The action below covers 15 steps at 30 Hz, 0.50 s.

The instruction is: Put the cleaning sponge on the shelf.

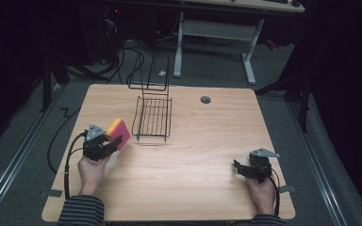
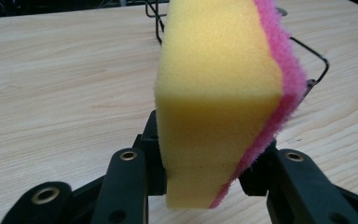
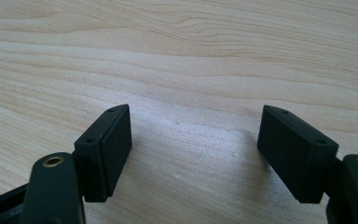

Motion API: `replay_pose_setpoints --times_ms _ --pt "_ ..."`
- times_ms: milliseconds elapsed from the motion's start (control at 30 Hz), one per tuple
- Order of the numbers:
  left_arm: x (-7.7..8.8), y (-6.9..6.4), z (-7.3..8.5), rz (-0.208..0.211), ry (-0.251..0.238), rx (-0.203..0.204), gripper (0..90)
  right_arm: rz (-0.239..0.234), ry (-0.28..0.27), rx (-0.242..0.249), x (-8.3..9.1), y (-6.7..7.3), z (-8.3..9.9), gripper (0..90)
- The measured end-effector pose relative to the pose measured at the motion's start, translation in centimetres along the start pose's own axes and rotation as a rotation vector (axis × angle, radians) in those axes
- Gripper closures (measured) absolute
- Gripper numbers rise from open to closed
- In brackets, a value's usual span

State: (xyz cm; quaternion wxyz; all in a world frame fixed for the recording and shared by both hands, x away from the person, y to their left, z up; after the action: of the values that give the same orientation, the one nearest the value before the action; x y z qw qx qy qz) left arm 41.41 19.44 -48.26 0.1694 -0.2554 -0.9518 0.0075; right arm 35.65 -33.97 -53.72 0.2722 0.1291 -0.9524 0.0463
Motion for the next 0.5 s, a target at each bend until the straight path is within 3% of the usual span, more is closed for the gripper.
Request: replay_pose_setpoints --times_ms 167,500 --pt "0.5 -0.1 -0.4 0.02 -0.016 0.024 61.4 0.0 0.0 0.0 0.0 0.0 0.0 26.4" --pt "0.8 -1.3 -1.4 0.076 -0.022 -0.006 61.5 0.0 0.0 0.0 0.0 0.0 0.0 26.4"
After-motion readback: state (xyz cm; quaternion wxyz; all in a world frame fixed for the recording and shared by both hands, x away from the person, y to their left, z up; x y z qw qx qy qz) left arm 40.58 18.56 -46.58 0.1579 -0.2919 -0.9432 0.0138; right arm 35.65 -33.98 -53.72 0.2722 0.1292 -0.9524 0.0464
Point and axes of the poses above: each handheld gripper's, and its own axes: x roughly backward along the jaws, z roughly out of its underside, y roughly to its left, the point moved 1 cm from there along -x, roughly forward along the jaws, and after that the axes turned 12 degrees about -y, right-handed, at the moved point
